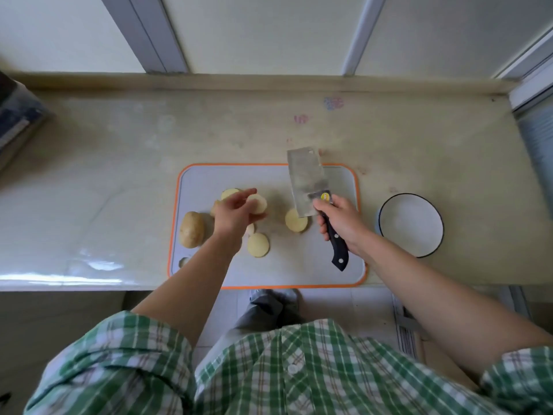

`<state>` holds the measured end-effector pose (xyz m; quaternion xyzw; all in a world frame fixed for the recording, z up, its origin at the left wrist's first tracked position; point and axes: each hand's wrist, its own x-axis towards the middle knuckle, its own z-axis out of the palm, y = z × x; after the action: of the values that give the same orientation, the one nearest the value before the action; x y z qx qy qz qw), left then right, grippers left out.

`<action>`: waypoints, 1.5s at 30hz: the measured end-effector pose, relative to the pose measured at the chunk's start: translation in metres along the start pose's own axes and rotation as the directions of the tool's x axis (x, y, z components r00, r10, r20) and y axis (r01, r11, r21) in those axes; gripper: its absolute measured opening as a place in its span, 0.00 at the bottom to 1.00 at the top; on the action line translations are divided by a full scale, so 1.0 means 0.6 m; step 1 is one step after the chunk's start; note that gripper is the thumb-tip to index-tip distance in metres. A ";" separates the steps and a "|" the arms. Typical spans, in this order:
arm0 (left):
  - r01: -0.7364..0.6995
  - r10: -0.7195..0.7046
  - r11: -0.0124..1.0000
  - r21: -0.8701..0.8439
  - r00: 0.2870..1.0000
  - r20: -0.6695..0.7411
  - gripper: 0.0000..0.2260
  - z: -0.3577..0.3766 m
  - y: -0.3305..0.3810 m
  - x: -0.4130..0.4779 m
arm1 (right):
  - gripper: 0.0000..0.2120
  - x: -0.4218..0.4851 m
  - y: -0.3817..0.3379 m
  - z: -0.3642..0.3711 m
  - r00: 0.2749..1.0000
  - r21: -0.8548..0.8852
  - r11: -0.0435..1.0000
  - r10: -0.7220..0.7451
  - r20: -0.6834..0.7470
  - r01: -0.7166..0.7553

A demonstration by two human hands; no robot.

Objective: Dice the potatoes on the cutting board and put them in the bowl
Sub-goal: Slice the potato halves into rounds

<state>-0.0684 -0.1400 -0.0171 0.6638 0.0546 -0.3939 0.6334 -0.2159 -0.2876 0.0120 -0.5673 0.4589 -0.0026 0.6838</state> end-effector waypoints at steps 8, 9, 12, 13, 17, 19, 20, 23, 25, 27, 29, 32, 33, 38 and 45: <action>-0.323 0.538 0.039 0.946 0.804 0.252 0.19 -0.019 -0.016 -0.003 | 0.09 -0.001 0.027 -0.015 0.966 -0.474 0.872 -0.213 -0.144 0.121; -0.379 0.574 0.033 0.925 0.764 0.293 0.18 -0.011 -0.020 -0.004 | 0.10 -0.004 0.031 -0.018 0.952 -0.554 0.820 -0.266 -0.154 0.140; -0.444 0.380 0.259 0.858 0.863 0.332 0.15 0.033 -0.030 -0.009 | 0.11 -0.019 0.042 -0.024 0.918 -0.776 0.608 -0.383 -0.100 0.169; -0.398 0.281 0.328 0.856 0.907 0.314 0.16 0.046 -0.037 -0.010 | 0.11 -0.025 0.046 -0.023 0.915 -0.832 0.529 -0.398 -0.070 0.167; -0.241 0.161 0.509 0.827 0.970 0.183 0.15 0.077 -0.065 -0.002 | 0.07 -0.036 0.068 0.000 0.922 -0.903 0.394 -0.388 0.005 0.171; -0.202 0.141 0.534 0.821 0.979 0.149 0.14 0.083 -0.070 0.002 | 0.06 -0.034 0.072 0.008 0.924 -0.889 0.416 -0.382 0.018 0.189; -0.176 0.128 0.558 0.811 0.984 0.125 0.13 0.085 -0.070 0.003 | 0.05 -0.032 0.070 0.008 0.921 -0.886 0.424 -0.391 0.007 0.187; -0.123 0.102 0.622 0.773 0.992 0.076 0.11 0.088 -0.071 0.004 | 0.06 -0.030 0.057 -0.006 0.909 -0.890 0.424 -0.416 -0.027 0.167; -0.094 0.088 0.670 0.736 0.995 0.047 0.10 0.091 -0.072 0.005 | 0.04 -0.032 0.046 -0.013 0.910 -0.882 0.439 -0.413 -0.028 0.172; -0.070 0.080 0.699 0.712 0.997 0.019 0.10 0.095 -0.075 0.006 | 0.04 -0.036 0.038 -0.014 0.918 -0.883 0.429 -0.395 0.007 0.191; -0.057 0.085 0.713 0.699 0.996 -0.005 0.10 0.097 -0.076 0.006 | 0.06 -0.042 0.036 -0.010 0.930 -0.902 0.376 -0.361 0.069 0.212; -0.034 0.079 0.737 0.675 0.996 -0.035 0.11 0.099 -0.077 0.006 | 0.06 -0.044 0.041 -0.004 0.934 -0.907 0.357 -0.344 0.092 0.221; -0.027 0.074 0.740 0.672 0.996 -0.042 0.12 0.099 -0.076 0.006 | 0.06 -0.044 0.042 -0.003 0.932 -0.903 0.367 -0.352 0.086 0.222; -0.004 0.044 0.752 0.659 0.998 -0.044 0.12 0.099 -0.071 0.004 | 0.06 -0.048 0.038 0.001 0.935 -0.908 0.362 -0.346 0.077 0.209; 0.016 0.019 0.755 0.656 0.999 -0.045 0.11 0.099 -0.065 0.003 | 0.06 -0.054 0.032 -0.001 0.939 -0.909 0.367 -0.337 0.069 0.199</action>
<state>-0.1167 -0.1858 -0.0426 0.8529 -0.0719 -0.3713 0.3597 -0.2449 -0.2642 0.0172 -0.9103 0.3314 0.0976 0.2281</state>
